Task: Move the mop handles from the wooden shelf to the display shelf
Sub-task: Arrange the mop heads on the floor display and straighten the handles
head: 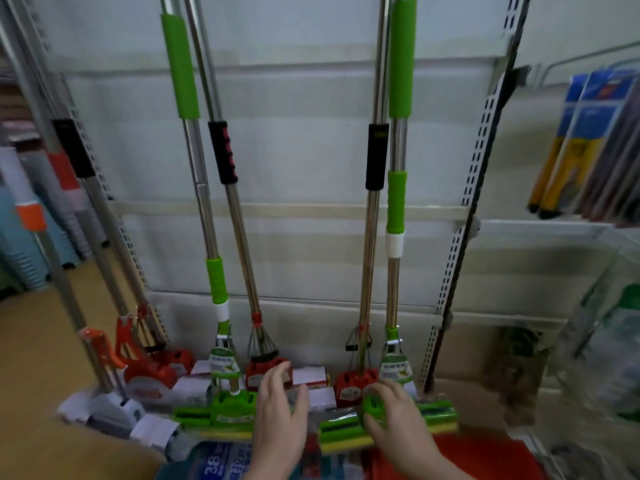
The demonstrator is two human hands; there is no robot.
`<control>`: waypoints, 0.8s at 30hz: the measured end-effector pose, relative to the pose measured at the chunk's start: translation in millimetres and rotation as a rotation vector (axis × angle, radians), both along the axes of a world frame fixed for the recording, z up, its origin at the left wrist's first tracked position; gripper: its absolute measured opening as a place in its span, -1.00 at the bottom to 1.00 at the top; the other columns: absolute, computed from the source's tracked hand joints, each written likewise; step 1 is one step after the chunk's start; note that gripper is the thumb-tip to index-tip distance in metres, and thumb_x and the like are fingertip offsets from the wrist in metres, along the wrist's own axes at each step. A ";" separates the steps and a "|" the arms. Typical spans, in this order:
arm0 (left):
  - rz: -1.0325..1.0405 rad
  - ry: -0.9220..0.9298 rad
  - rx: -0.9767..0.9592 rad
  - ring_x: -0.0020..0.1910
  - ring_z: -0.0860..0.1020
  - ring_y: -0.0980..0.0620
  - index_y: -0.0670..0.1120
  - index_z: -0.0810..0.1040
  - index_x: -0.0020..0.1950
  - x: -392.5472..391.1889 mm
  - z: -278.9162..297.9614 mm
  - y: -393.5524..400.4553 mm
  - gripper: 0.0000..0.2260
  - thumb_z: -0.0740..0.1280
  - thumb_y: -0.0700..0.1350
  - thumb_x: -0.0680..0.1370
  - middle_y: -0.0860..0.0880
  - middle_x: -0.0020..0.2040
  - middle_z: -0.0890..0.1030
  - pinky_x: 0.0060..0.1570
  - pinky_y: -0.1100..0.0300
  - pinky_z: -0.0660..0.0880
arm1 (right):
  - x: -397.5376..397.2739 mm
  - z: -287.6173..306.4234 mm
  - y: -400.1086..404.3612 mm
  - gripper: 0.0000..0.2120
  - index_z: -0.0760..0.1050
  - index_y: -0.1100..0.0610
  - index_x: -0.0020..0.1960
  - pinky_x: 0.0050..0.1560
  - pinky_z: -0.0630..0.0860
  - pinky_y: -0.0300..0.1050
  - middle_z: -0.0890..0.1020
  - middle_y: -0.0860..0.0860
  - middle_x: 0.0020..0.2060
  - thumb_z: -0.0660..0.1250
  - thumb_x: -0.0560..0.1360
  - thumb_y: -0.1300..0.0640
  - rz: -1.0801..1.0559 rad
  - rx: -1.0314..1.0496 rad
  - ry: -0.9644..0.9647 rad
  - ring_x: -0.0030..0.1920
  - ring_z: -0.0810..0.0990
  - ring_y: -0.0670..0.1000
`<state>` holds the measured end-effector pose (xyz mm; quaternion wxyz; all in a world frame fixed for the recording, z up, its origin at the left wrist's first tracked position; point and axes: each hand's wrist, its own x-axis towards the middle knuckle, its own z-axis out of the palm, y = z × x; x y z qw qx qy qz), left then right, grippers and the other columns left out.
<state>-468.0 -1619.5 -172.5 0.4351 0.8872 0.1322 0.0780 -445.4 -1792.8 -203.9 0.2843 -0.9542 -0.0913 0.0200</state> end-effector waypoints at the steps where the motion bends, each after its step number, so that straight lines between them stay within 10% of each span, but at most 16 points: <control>1: -0.003 -0.020 0.003 0.41 0.25 0.02 -0.03 0.20 0.44 -2.7 7.3 1.9 -0.60 0.12 -0.03 0.61 -0.02 0.45 0.21 0.32 0.20 0.22 | -2.8 7.7 -0.5 -0.57 0.29 0.00 0.37 0.41 0.14 -0.25 0.22 -0.05 0.44 0.23 0.52 0.03 -0.009 -0.009 -0.005 0.45 0.19 -0.06; 24: -0.324 -0.095 0.037 0.43 0.27 -0.05 -0.04 0.16 0.48 140.6 108.4 -61.3 -0.56 0.12 -0.01 0.62 -0.09 0.47 0.26 0.40 0.04 0.24 | 143.2 170.2 -29.5 -0.39 0.12 0.14 0.48 0.29 0.33 -0.04 0.31 0.12 0.39 0.29 0.51 0.10 -0.306 0.262 -0.158 0.35 0.36 0.10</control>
